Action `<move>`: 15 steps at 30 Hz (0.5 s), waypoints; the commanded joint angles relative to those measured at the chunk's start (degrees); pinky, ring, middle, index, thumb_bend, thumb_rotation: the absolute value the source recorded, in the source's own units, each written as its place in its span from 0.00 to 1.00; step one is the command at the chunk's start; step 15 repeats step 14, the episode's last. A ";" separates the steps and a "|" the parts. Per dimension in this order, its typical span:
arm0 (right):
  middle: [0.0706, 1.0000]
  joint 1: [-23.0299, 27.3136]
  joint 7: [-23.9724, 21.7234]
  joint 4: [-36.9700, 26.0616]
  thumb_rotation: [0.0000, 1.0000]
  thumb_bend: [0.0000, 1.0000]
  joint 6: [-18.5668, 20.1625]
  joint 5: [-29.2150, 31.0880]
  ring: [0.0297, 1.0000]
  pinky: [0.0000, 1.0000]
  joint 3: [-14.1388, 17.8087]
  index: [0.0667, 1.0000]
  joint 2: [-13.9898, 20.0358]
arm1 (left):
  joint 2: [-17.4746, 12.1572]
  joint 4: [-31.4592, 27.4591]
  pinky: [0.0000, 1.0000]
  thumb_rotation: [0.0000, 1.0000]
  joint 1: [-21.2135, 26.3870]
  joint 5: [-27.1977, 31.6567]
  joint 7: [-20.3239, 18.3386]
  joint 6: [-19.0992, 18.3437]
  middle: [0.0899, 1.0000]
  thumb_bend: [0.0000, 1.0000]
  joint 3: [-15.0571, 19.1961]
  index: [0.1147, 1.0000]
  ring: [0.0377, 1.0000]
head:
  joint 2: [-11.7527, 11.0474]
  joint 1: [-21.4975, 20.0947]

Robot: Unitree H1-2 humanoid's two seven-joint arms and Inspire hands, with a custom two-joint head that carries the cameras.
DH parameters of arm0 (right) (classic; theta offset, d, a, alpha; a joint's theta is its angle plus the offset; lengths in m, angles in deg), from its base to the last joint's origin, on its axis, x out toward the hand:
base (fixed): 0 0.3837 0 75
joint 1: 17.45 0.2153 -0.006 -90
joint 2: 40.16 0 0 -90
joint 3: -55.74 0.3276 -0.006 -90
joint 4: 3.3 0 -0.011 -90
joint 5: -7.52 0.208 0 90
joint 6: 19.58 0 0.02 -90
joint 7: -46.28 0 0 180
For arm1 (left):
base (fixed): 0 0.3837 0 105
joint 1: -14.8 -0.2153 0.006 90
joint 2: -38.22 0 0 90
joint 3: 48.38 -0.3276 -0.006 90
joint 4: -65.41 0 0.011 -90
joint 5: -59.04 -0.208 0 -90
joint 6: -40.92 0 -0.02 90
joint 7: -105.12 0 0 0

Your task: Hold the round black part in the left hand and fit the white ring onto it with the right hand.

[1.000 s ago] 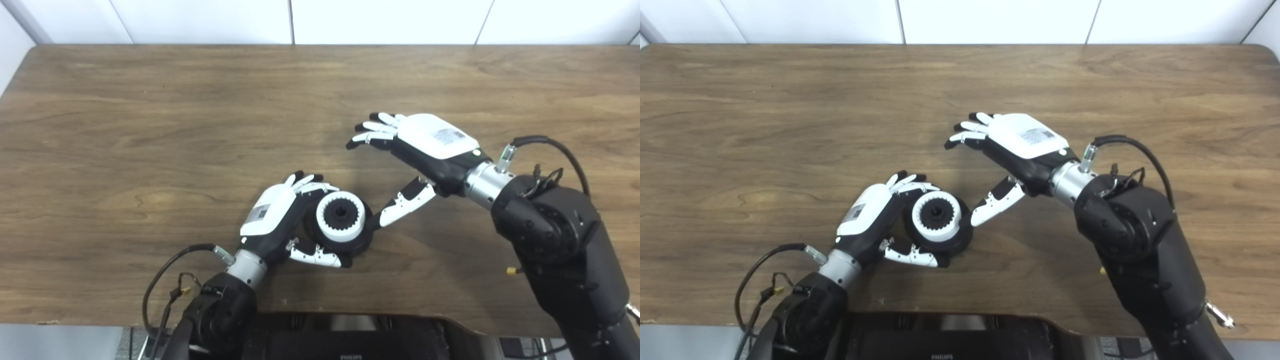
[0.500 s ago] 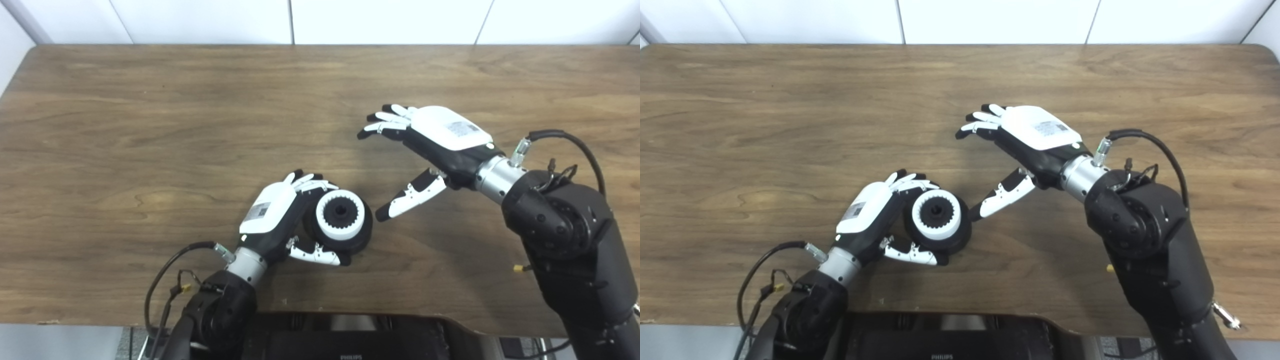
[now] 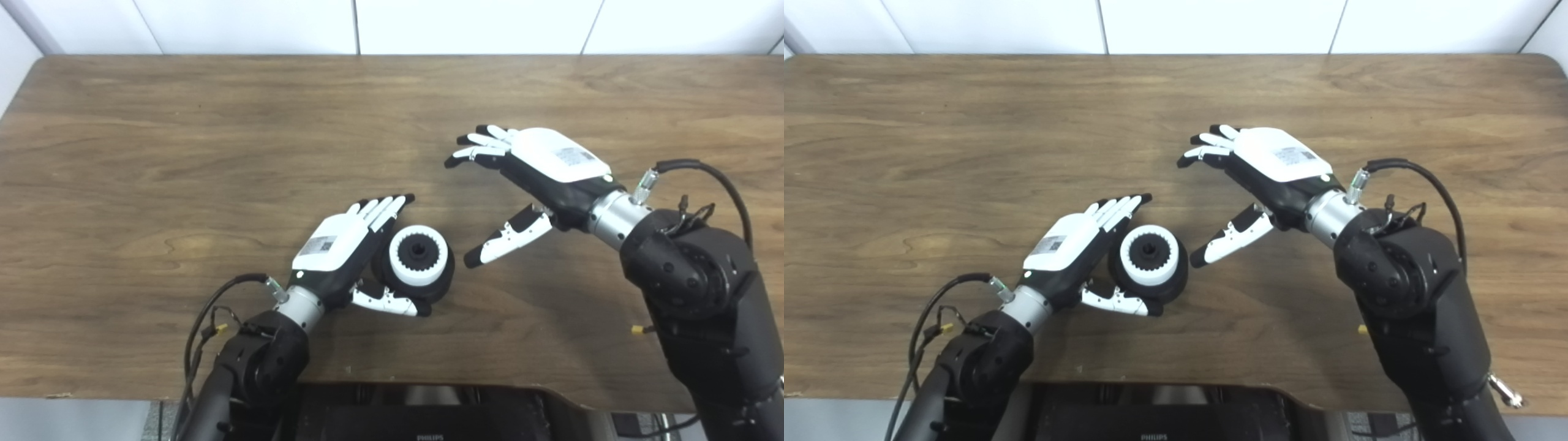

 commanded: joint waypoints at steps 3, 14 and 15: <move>0.97 1.13 2.73 -0.86 0.51 1.00 -0.68 0.38 1.00 1.00 1.24 0.86 0.17 | -1.60 -0.26 1.00 0.45 1.11 0.47 -3.13 -3.62 1.00 1.00 1.69 1.00 1.00 | -0.34 -0.05; 0.99 0.47 3.01 -1.77 0.50 1.00 0.43 2.54 1.00 1.00 3.83 0.89 1.72 | -9.32 -6.26 1.00 0.45 1.53 8.38 -9.29 -4.31 1.00 1.00 8.43 1.00 1.00 | -1.88 -0.37; 0.99 0.47 3.01 -1.77 0.50 1.00 0.43 2.54 1.00 1.00 3.83 0.89 1.72 | -9.32 -6.26 1.00 0.45 1.53 8.38 -9.29 -4.31 1.00 1.00 8.43 1.00 1.00 | -1.88 -0.37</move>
